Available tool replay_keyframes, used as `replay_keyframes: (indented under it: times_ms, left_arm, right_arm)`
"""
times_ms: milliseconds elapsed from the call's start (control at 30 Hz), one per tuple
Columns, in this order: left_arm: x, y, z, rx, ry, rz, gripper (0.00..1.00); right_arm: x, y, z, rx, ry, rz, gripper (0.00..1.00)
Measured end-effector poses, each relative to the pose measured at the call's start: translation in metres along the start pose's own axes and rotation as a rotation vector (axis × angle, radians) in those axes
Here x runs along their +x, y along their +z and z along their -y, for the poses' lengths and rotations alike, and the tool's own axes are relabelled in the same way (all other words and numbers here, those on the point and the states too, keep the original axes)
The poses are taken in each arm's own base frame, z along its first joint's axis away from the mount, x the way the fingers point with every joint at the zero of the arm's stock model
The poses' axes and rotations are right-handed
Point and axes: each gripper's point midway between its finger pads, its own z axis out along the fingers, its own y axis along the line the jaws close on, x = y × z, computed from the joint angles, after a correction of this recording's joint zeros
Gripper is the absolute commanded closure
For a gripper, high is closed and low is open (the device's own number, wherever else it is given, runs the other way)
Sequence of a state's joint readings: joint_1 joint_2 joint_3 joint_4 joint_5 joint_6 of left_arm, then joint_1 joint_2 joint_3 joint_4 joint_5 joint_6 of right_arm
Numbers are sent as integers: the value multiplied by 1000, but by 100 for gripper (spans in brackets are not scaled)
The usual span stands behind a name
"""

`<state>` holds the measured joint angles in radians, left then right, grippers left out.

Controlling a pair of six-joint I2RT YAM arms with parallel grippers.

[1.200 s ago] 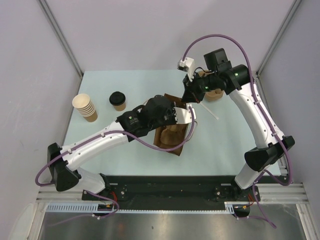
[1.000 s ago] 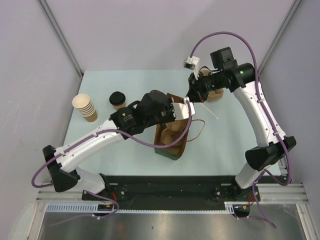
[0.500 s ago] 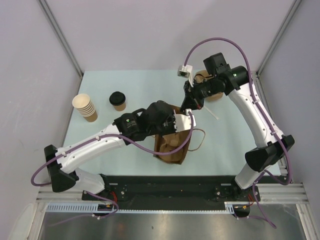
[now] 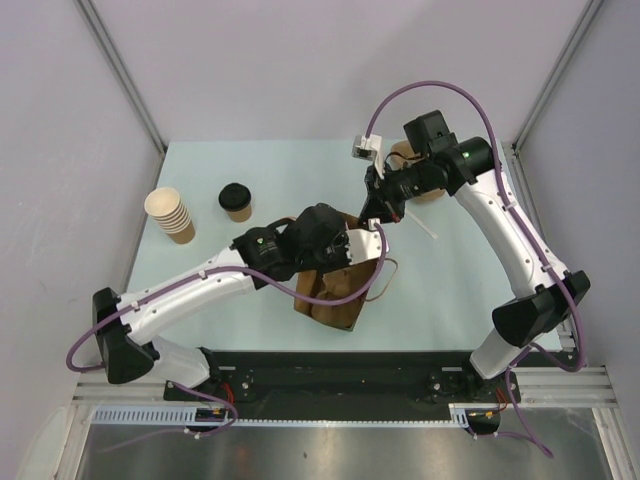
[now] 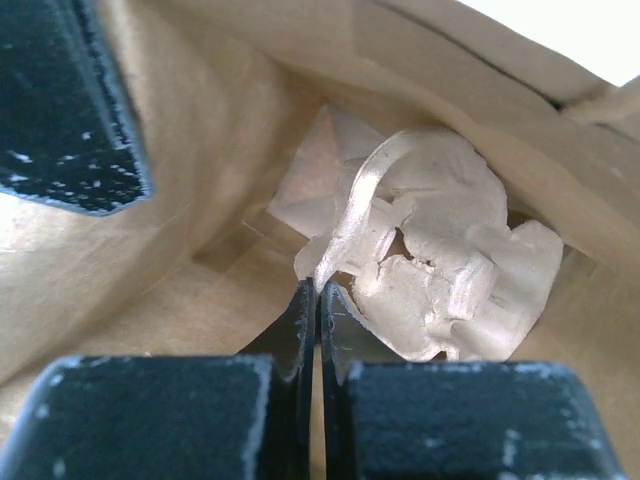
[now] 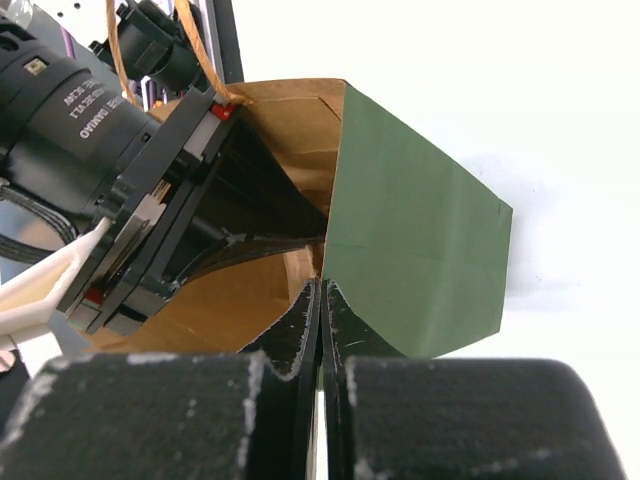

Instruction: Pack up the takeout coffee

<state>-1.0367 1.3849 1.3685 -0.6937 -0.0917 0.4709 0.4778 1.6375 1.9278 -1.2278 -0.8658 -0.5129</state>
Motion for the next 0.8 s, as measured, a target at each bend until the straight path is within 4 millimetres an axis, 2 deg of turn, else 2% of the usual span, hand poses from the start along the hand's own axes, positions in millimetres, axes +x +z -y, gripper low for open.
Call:
replay_keyframes:
  times_ms: [133,200,233,367,467,800]
  left_arm:
    - [3,3,-2,-2,-5,-10,100]
    - [4,6,-3,-1,-7,-15,94]
    - [5,7,-3,-1,-7,-18,90]
    - [8,11,-4,1,-13,-33,56]
    - [5,10,-7,-5,-17,-29,45]
    - [-46,-22,-33,-45,-39,112,28]
  right_arm:
    - [2,1,0,-3,1,-4,100]
    - [2,1,0,-5,2,-4,100]
    - [2,1,0,-7,1,-4,100]
    - [2,2,-1,-9,2,-3,100]
    - [3,2,-1,-11,3,-4,100]
    - [10,0,9,3,17,-6,100]
